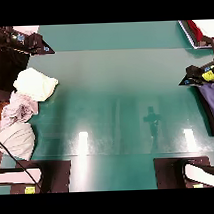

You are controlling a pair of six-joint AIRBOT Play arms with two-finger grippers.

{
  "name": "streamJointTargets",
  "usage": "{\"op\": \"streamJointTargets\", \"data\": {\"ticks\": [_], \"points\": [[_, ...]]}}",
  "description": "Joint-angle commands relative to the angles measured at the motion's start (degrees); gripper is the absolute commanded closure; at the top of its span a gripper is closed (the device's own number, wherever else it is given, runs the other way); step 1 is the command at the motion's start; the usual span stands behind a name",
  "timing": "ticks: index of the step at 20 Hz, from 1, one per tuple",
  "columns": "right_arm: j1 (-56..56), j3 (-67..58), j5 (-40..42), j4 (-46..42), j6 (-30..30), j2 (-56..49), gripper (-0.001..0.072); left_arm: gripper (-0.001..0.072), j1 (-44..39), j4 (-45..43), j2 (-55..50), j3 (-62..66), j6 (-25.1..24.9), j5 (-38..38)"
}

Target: Fold the shirts.

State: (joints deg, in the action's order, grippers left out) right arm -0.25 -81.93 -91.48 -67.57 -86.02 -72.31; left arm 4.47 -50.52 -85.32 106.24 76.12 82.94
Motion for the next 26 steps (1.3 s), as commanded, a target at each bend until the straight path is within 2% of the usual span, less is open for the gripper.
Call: {"op": "streamJointTargets", "data": {"ticks": [1, 12, 15, 16, 17, 18, 21, 22, 23, 26], "points": [[0.31, 0.02, 0.26, 0.07, -0.02, 0.02, 0.0695, 0.0684, 0.04, -0.02, -0.02, 0.00, -0.02, 0.00], [0.31, 0.02, 0.02, 0.07, -0.02, 0.02, 0.0695, 0.0684, 0.04, 0.00, -0.02, 0.00, -0.02, -0.02], [0.31, 0.02, 0.02, 0.07, -0.04, 0.02, 0.0695, 0.0684, 0.04, 0.13, -0.04, 0.00, -0.44, -2.43], [0.31, 0.02, 0.02, 0.07, -0.04, 0.02, 0.0695, 0.0634, 0.04, -0.96, -0.15, 0.00, -2.14, -3.58], [0.31, 0.02, 0.02, 0.07, -0.04, 0.02, 0.0695, 0.0272, 0.04, -4.50, -0.26, 0.00, -2.58, -5.20], [0.37, 0.02, 0.02, 0.11, -0.07, 0.02, 0.0695, 0.0069, 0.04, -10.03, -0.39, -0.24, -1.14, -7.10], [0.39, 0.02, 0.02, 0.15, -0.07, 0.02, 0.0695, 0.0069, 0.70, -30.77, -1.62, -3.13, 7.13, -9.79], [0.37, 0.02, 0.02, 0.15, -0.07, 0.02, 0.0695, 0.0069, 1.51, -35.26, -2.32, -4.90, 9.75, -9.66], [0.37, 0.02, 0.02, 0.15, -0.07, 0.02, 0.0695, 0.0069, 2.78, -37.46, -3.08, -7.41, 11.54, -9.70], [0.37, 0.02, 0.02, 0.15, -0.07, 0.02, 0.0695, 0.0069, 6.54, -37.62, -4.94, -16.09, 12.44, -12.72]]}}
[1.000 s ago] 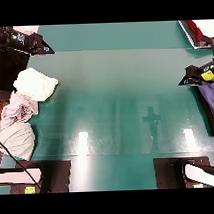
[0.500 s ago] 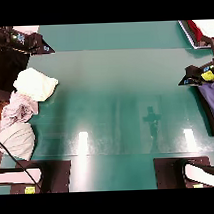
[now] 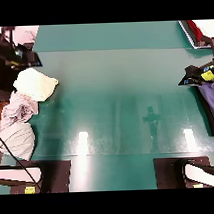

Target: Fold the shirts.

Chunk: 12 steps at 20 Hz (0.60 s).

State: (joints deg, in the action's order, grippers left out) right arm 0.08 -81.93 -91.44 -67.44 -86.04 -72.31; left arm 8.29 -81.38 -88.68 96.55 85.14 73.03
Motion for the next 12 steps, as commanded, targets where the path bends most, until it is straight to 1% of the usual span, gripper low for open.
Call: {"op": "streamJointTargets", "data": {"ticks": [1, 3, 5, 6, 7, 8, 9, 10, 12], "points": [[0.04, 0.02, -0.04, 0.02, -0.04, 0.02, 0.0695, 0.0068, 3.45, -6.73, -2.10, -9.29, 3.41, -4.48], [0.04, 0.02, 0.02, 0.02, -0.04, 0.02, 0.0695, 0.0069, 3.52, -6.75, -3.17, -13.29, 3.37, -7.67], [0.04, 0.02, 0.28, 0.02, -0.04, 0.02, 0.0695, 0.0098, 3.52, -6.45, -3.85, -14.93, 3.39, -9.62], [0.04, 0.02, 0.28, 0.04, -0.04, 0.02, 0.0695, 0.0100, 3.52, -6.03, -4.00, -14.88, 3.41, -10.34], [0.04, 0.02, 0.28, 0.04, -0.04, 0.02, 0.0695, 0.0291, 3.52, -5.81, -3.87, -14.69, 3.39, -10.95], [0.04, 0.02, 0.31, 0.04, -0.04, 0.02, 0.0695, 0.0631, 3.52, -5.14, -3.85, -13.97, 2.73, -10.91], [0.04, 0.02, 0.48, 0.02, -0.04, 0.02, 0.0695, 0.0666, 3.48, -4.04, -3.74, -12.83, 1.62, -10.64], [0.04, -0.07, 0.61, 0.02, -0.04, 0.02, 0.0695, 0.0685, 3.45, -2.86, -3.37, -11.43, 0.63, -10.40], [0.04, -2.16, 0.55, 0.02, -0.04, 0.02, 0.0695, 0.0685, 3.45, 1.55, -1.11, -7.78, -1.81, -10.58]]}}
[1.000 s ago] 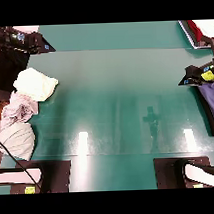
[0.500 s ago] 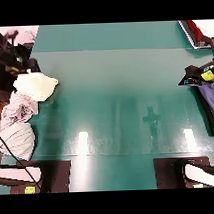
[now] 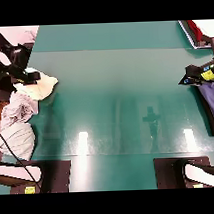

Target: Fold the shirts.

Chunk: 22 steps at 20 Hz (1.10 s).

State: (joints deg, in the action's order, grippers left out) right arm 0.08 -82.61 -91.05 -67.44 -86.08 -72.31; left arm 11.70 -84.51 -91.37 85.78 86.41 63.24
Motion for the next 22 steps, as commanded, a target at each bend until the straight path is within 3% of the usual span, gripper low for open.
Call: {"op": "streamJointTargets", "data": {"ticks": [1, 5, 7, 12, 15, 22], "points": [[0.04, -3.54, 0.24, 0.00, 0.00, 0.00, 0.0695, 0.0685, 0.04, 8.70, 3.37, 5.75, -5.95, -1.01], [0.04, -14.58, 2.84, 0.00, 0.00, 0.02, 0.0695, 0.0685, -2.25, 36.39, 11.72, 20.20, -28.06, 4.52], [0.04, -19.39, 4.63, 0.00, 0.00, 0.02, 0.0695, 0.0685, -6.25, 45.40, 16.31, 25.03, -32.61, 6.86], [0.04, -27.41, 5.42, 0.02, 0.00, 0.02, 0.0695, 0.0685, -21.79, 46.88, 22.14, 26.88, -37.81, 13.68], [0.04, -29.38, 3.61, 0.02, 0.00, 0.02, 0.0695, 0.0685, -28.46, 40.39, 21.53, 22.88, -38.38, 12.52], [0.04, -29.42, 0.39, 0.00, 0.00, 0.00, 0.0695, 0.0685, -30.05, 37.38, 11.02, 9.64, -33.99, 9.16]]}}
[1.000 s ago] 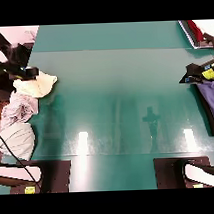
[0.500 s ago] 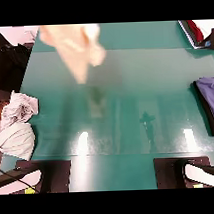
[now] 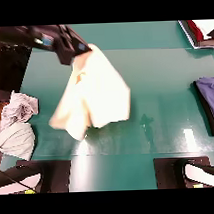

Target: Fold the shirts.

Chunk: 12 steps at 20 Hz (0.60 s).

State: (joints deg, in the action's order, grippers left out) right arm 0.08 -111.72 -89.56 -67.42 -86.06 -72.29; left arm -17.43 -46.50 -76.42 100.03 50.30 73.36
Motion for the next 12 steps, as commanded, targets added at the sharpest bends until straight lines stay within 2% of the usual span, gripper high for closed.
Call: {"op": "streamJointTargets", "data": {"ticks": [1, 2, 3, 4, 5, 6, 8, 12], "points": [[0.04, -0.31, -1.09, -0.04, -0.02, -0.02, 0.0695, 0.0684, -0.92, -0.66, -5.27, -6.08, 2.97, -0.96], [0.04, -0.31, -1.11, -0.04, -0.02, 0.00, 0.0695, 0.0682, -0.90, -0.74, -6.29, -7.37, 4.46, -0.96], [0.04, -0.31, -1.16, -0.04, -0.02, -0.02, 0.0695, 0.0527, -0.85, -1.33, -6.60, -8.41, 5.44, -1.20], [0.04, -0.31, -1.07, -0.04, -0.02, -0.02, 0.0695, 0.0228, -0.85, -2.40, -6.64, -8.79, 5.68, -1.33], [0.04, -0.31, -1.01, -0.04, -0.02, -0.02, 0.0695, 0.0122, -0.61, -4.35, -6.51, -8.68, 6.32, -1.44], [0.04, -0.31, -1.01, -0.04, -0.02, -0.02, 0.0695, 0.0149, 0.20, -6.25, -6.14, -8.46, 6.78, -1.42], [0.04, -0.31, -1.07, -0.07, -0.02, -0.02, 0.0695, 0.0151, 3.87, -9.38, -5.25, -7.93, 8.33, -1.66], [0.04, -0.31, -1.11, -0.04, -0.02, -0.02, 0.0695, 0.0151, 17.51, -10.27, -5.44, -8.76, 19.39, -6.36]]}}
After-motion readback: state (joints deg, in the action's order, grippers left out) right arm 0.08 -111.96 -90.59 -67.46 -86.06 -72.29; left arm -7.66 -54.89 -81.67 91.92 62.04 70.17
